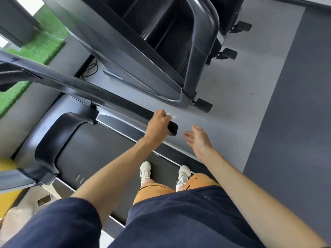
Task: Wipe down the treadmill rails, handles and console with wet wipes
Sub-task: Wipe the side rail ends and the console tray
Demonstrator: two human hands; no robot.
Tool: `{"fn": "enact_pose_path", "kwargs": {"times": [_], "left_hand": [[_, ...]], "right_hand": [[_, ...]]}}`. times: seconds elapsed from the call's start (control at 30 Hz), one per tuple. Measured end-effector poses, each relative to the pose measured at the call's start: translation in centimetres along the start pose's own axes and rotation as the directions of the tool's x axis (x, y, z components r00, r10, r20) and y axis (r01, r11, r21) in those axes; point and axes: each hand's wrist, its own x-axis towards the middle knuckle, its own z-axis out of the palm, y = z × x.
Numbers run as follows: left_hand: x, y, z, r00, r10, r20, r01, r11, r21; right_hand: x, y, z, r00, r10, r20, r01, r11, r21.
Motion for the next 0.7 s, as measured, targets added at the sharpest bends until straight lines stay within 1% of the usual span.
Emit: {"fn": "enact_pose_path", "kwargs": {"times": [0.07, 0.1, 0.17, 0.2, 0.23, 0.27, 0.3, 0.33, 0.37, 0.43, 0.5, 0.53, 0.6, 0.67, 0.7], "left_hand": [[-1.9, 0.9, 1.5, 0.993, 0.107, 0.052, -0.105, 0.993, -0.049], [-2.6, 1.0, 1.9, 0.979, 0.194, 0.065, -0.191, 0.98, -0.049], [-3.1, 0.7, 1.4, 0.91, 0.388, 0.147, -0.39, 0.921, -0.012], [-2.8, 0.2, 0.7, 0.875, 0.447, 0.183, -0.458, 0.889, 0.017], [-2.1, -0.3, 0.1, 0.874, 0.451, 0.178, -0.462, 0.886, 0.025], [-1.1, -0.9, -0.3, 0.904, 0.407, 0.131, -0.412, 0.911, 0.017], [-0.1, -1.2, -0.5, 0.942, 0.327, 0.07, -0.329, 0.944, 0.015], [0.5, -1.4, -0.6, 0.967, 0.251, 0.045, -0.252, 0.967, 0.022], [0.8, -1.4, -0.4, 0.977, 0.206, 0.056, -0.208, 0.977, 0.041], [0.3, -0.8, 0.7, 0.977, 0.191, 0.098, -0.194, 0.981, 0.024], [-1.0, -0.7, 2.3, 0.981, 0.191, 0.045, -0.188, 0.98, -0.067], [-1.4, -0.7, 3.0, 0.975, 0.221, 0.011, -0.219, 0.972, -0.084], [-1.7, -0.9, 3.5, 0.946, 0.322, -0.025, -0.323, 0.946, -0.021], [-1.6, -1.4, 3.4, 0.893, 0.449, -0.025, -0.447, 0.893, 0.042], [-1.9, -1.7, 3.5, 0.845, 0.534, 0.004, -0.532, 0.841, 0.098]], "right_hand": [[-0.1, 0.1, 0.0, 1.0, -0.011, -0.002, 0.011, 0.999, -0.03], [0.0, 0.2, -0.2, 1.0, -0.02, -0.009, 0.02, 0.999, -0.045], [0.2, 0.2, -0.7, 0.999, -0.025, -0.029, 0.023, 0.996, -0.081], [0.3, 0.0, -0.9, 0.999, -0.023, -0.039, 0.019, 0.995, -0.096], [0.4, -0.2, -1.0, 0.999, -0.025, -0.046, 0.02, 0.994, -0.104], [0.6, -0.4, -1.1, 0.998, -0.03, -0.049, 0.024, 0.994, -0.107], [0.6, -0.6, -1.0, 0.998, -0.033, -0.046, 0.028, 0.993, -0.111], [0.5, -0.7, -0.8, 0.999, -0.033, -0.038, 0.029, 0.993, -0.118], [0.3, -0.8, -0.5, 0.999, -0.042, -0.028, 0.038, 0.991, -0.128], [0.1, -0.9, 0.1, 0.997, -0.078, -0.016, 0.075, 0.985, -0.157], [0.1, -0.8, 0.4, 0.995, -0.101, -0.022, 0.096, 0.977, -0.188], [0.1, -0.6, 0.5, 0.993, -0.111, -0.029, 0.103, 0.974, -0.2], [0.2, -0.4, 0.7, 0.993, -0.104, -0.054, 0.09, 0.971, -0.22], [0.1, -0.3, 1.2, 0.991, -0.104, -0.083, 0.082, 0.969, -0.234], [0.1, -0.2, 1.5, 0.989, -0.121, -0.082, 0.096, 0.961, -0.261]]}}
